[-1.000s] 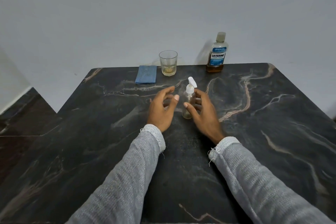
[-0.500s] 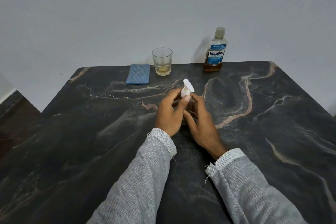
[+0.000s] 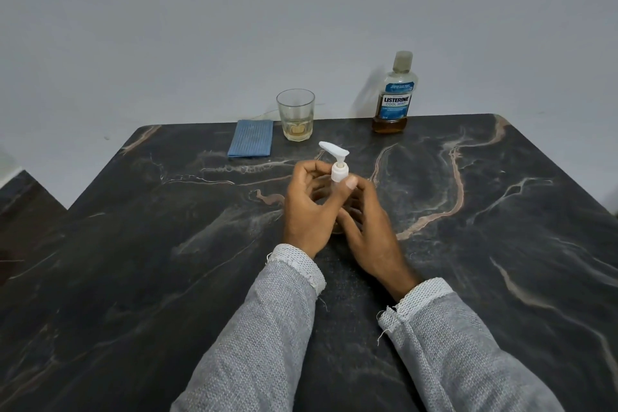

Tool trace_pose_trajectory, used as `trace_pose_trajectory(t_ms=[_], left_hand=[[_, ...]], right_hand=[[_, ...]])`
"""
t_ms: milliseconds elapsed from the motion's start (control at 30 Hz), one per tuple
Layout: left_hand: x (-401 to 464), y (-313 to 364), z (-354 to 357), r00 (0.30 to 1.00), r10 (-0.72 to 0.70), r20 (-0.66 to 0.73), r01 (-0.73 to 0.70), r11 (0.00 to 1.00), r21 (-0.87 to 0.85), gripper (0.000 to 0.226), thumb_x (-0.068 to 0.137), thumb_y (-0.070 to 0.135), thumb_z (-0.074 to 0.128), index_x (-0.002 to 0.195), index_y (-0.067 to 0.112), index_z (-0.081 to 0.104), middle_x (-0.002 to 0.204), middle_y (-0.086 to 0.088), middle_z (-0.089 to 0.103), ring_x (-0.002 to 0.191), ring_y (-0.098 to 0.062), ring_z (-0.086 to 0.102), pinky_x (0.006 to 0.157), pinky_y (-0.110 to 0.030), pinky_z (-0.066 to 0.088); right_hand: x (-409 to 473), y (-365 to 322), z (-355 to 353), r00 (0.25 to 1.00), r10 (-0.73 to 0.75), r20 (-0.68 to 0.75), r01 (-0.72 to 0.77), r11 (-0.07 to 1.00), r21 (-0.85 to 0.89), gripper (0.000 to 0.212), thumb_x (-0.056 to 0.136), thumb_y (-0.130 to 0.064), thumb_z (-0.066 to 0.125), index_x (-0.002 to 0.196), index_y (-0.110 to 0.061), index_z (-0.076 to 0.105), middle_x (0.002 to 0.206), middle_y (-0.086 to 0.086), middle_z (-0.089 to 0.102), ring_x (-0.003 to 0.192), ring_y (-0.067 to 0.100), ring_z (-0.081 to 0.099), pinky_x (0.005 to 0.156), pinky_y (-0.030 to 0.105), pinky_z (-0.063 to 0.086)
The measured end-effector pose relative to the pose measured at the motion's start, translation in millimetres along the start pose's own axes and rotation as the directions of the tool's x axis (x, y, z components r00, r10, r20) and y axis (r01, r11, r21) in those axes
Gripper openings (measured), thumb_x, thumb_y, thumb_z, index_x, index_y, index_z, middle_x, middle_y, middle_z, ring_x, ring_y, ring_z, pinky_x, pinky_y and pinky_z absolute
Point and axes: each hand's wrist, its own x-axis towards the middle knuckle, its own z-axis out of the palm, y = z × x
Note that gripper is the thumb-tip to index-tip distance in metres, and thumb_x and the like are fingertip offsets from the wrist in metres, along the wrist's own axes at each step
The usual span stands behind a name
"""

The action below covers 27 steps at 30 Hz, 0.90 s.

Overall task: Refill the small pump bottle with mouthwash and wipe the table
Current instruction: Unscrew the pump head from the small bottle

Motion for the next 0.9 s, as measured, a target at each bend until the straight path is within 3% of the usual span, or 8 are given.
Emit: trace_pose_trajectory(t_ms=[133,233,333,433,567,633,800,900], left_hand=[[-1.0,1.7,-1.2,0.998,0.036,0.057,-0.037,0.999,0.03,0.033,0.094,0.035,0.055,0.125,0.026,0.056,0.115,0.0,0.068,0.106,-0.01,0.065,0.087,-0.023,0.052],[-0.3,-1.1,-2.1,0.995,0.062,0.075,-0.07,0.992,0.105,0.024,0.094,0.029,0.055,0.115,0.023,0.064,0.112,0.005,0.069,0.104,-0.005,0.065,0.085,-0.02,0.051],[-1.1,-1.1,-1.1,0.999,0.017,0.034,-0.018,1.0,0.013,0.021,0.087,0.021,0.068,0.107,0.023,0.063,0.108,0.0,0.071,0.103,-0.013,0.068,0.088,-0.029,0.054],[-1.4,-0.2,-1.1,1.0,0.03,-0.009,-0.03,0.999,-0.044,0.015,0.087,0.022,0.065,0.101,0.02,0.06,0.099,0.003,0.071,0.094,-0.006,0.068,0.08,-0.019,0.052],[-0.8,-0.9,-2.1,0.998,0.051,0.037,-0.052,0.999,0.005,0.025,0.095,0.022,0.053,0.118,0.026,0.06,0.119,0.0,0.068,0.11,-0.007,0.064,0.089,-0.02,0.05],[0.2,-2.8,-3.1,0.995,0.075,0.062,-0.079,0.995,0.056,0.024,0.095,0.022,0.054,0.116,0.026,0.063,0.115,0.0,0.069,0.108,-0.008,0.065,0.089,-0.022,0.051],[-1.0,-4.4,-2.6,1.0,0.02,0.014,-0.02,1.0,-0.022,0.026,0.083,0.019,0.072,0.106,0.024,0.062,0.108,-0.001,0.071,0.103,-0.015,0.068,0.086,-0.026,0.054],[-1.2,-2.4,-2.4,0.999,0.03,0.04,-0.029,0.999,-0.027,0.027,0.09,0.025,0.063,0.116,0.029,0.06,0.116,0.002,0.069,0.11,-0.012,0.065,0.092,-0.027,0.053]], right_hand=[[0.2,-2.0,-0.2,1.0,0.009,-0.009,-0.009,1.0,0.012,0.049,0.092,-0.032,0.059,0.137,-0.028,0.038,0.124,-0.015,0.06,0.113,0.003,0.061,0.094,0.029,0.052],[0.4,-1.1,-0.2,1.0,0.013,-0.003,-0.013,1.0,0.012,0.05,0.092,-0.031,0.058,0.137,-0.031,0.037,0.124,-0.017,0.059,0.113,0.003,0.06,0.094,0.029,0.052],[0.2,0.7,-0.2,1.0,0.016,0.006,-0.016,1.0,0.017,0.048,0.093,-0.026,0.058,0.136,-0.031,0.037,0.124,-0.02,0.058,0.114,0.002,0.06,0.093,0.026,0.052],[0.9,2.6,0.3,1.0,0.022,0.002,-0.022,0.999,0.028,0.048,0.093,-0.027,0.06,0.136,-0.028,0.038,0.124,-0.018,0.06,0.113,0.002,0.06,0.094,0.027,0.052],[2.3,4.4,0.5,1.0,0.024,0.002,-0.025,0.999,0.035,0.05,0.093,-0.027,0.061,0.137,-0.026,0.039,0.125,-0.012,0.061,0.114,0.002,0.06,0.095,0.026,0.051],[2.2,5.3,0.4,1.0,0.024,0.005,-0.025,0.999,0.036,0.049,0.093,-0.027,0.061,0.137,-0.027,0.039,0.124,-0.015,0.06,0.114,0.002,0.06,0.094,0.023,0.051],[1.7,5.5,0.9,1.0,0.02,0.004,-0.02,0.999,0.048,0.047,0.094,-0.021,0.059,0.137,-0.025,0.038,0.127,-0.012,0.059,0.114,0.002,0.06,0.092,0.018,0.05],[2.1,4.6,0.5,1.0,0.017,0.007,-0.017,0.999,0.037,0.049,0.093,-0.026,0.06,0.137,-0.026,0.038,0.125,-0.017,0.059,0.113,-0.001,0.06,0.092,0.017,0.049]])
